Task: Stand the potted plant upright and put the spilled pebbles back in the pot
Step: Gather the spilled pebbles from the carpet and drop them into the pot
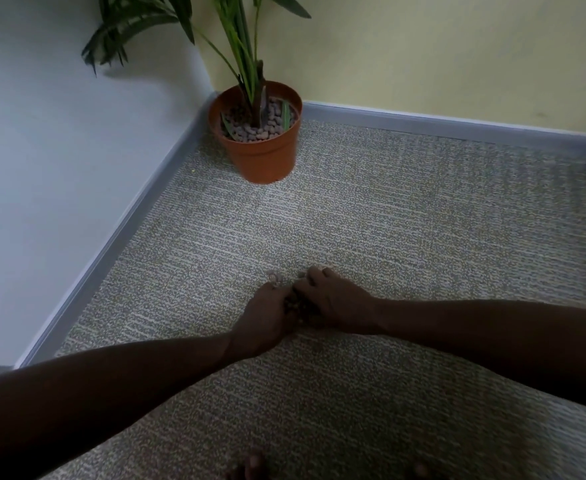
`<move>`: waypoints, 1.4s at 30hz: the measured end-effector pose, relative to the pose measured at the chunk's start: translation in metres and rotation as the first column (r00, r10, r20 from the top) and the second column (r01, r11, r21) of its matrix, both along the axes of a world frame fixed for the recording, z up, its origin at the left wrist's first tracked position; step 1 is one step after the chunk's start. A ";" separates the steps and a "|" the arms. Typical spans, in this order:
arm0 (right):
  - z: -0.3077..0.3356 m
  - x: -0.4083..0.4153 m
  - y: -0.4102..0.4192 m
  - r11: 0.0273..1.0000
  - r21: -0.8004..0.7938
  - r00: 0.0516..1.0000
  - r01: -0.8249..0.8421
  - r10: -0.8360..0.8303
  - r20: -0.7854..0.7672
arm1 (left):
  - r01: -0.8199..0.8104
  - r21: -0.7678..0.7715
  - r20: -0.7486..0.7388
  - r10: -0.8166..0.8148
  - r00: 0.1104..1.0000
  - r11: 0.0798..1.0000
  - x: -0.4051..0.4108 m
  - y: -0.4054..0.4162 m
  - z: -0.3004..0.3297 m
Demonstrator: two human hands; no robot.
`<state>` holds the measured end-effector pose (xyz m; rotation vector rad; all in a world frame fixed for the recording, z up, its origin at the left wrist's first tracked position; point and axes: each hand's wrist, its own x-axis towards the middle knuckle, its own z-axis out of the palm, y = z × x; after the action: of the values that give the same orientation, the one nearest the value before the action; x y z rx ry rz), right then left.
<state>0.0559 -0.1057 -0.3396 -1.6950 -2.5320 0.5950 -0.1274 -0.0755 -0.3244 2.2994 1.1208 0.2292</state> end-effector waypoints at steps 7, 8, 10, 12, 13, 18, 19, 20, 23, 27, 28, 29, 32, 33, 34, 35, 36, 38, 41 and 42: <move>0.006 0.004 0.005 1.000 -0.013 0.993 0.009 -0.010 -0.122 | -0.015 -0.002 -0.020 0.015 1.000 1.000 0.005 0.002 0.005; 0.008 0.006 0.005 1.000 -0.014 0.991 0.017 -0.019 -0.136 | -0.016 -0.001 -0.033 0.016 0.999 1.000 0.005 0.003 0.004; 0.012 0.007 0.006 0.999 -0.029 0.989 0.039 -0.043 -0.144 | -0.001 0.015 -0.049 0.001 0.999 1.000 0.006 0.002 0.001; 0.015 0.006 0.008 0.997 -0.042 0.986 0.062 -0.068 -0.153 | 0.014 0.040 -0.057 -0.012 0.998 0.999 0.005 -0.001 -0.004; 0.016 0.006 0.009 0.996 -0.051 0.985 0.078 -0.085 -0.153 | 0.006 0.040 -0.061 -0.003 0.998 0.999 0.005 -0.003 -0.007; 0.020 0.004 0.015 0.986 -0.069 0.971 0.154 -0.164 -0.172 | -0.085 0.016 -0.073 0.086 0.994 0.996 0.012 0.005 -0.005; 0.022 0.004 0.016 0.983 -0.073 0.968 0.166 -0.176 -0.180 | -0.092 0.023 -0.077 0.093 0.993 0.996 0.012 0.007 -0.004; 0.023 0.004 0.017 0.980 -0.079 0.960 0.185 -0.197 -0.198 | -0.099 0.028 -0.069 0.101 0.993 0.995 0.013 0.009 -0.003; 0.027 0.006 0.026 0.953 -0.151 0.922 0.262 -0.293 -0.251 | -0.123 -0.012 -0.032 0.122 0.992 0.992 0.010 0.014 -0.001; 0.029 0.012 0.041 0.910 -0.289 0.883 0.296 -0.376 -0.280 | -0.206 -0.168 -0.017 0.206 0.978 0.964 0.008 0.022 0.001; 0.029 0.013 0.044 0.893 -0.317 0.865 0.321 -0.412 -0.286 | -0.233 -0.219 -0.011 0.236 0.972 0.948 0.009 0.023 0.002; 0.031 0.015 0.048 0.874 -0.342 0.848 0.345 -0.447 -0.286 | -0.256 -0.263 -0.005 0.265 0.964 0.930 0.009 0.025 0.003; 0.035 0.019 0.061 0.839 -0.394 0.827 0.375 -0.495 -0.267 | -0.299 -0.400 0.015 0.332 0.943 0.866 0.009 0.034 0.011; 0.036 0.021 0.065 0.819 -0.424 0.814 0.386 -0.519 -0.262 | -0.299 -0.466 0.028 0.352 0.936 0.833 0.009 0.037 0.014; 0.036 0.024 0.069 0.795 -0.469 0.798 0.385 -0.542 -0.263 | -0.291 -0.539 0.046 0.373 0.927 0.790 0.008 0.040 0.017; 0.036 0.025 0.072 0.764 -0.521 0.780 0.380 -0.567 -0.265 | -0.282 -0.597 0.059 0.392 0.918 0.751 0.007 0.043 0.019; 0.037 0.026 0.075 0.740 -0.560 0.766 0.373 -0.586 -0.264 | -0.277 -0.633 0.065 0.406 0.911 0.723 0.006 0.044 0.021; 0.039 0.026 0.077 0.685 -0.607 0.699 0.404 -0.659 -0.278 | -0.277 -0.667 0.063 0.423 0.904 0.692 0.003 0.045 0.022; 0.040 0.024 0.078 0.637 -0.642 0.667 0.427 -0.701 -0.253 | -0.262 -0.699 0.067 0.425 0.903 0.665 -0.001 0.045 0.019; 0.040 0.024 0.077 0.632 -0.655 0.673 0.414 -0.697 -0.248 | -0.253 -0.717 0.070 0.427 0.901 0.649 -0.002 0.045 0.017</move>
<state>0.0800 -0.0288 -0.2991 -2.0203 -1.3842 1.5423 -0.1296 -0.0305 -0.3073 1.3368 1.2428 0.1719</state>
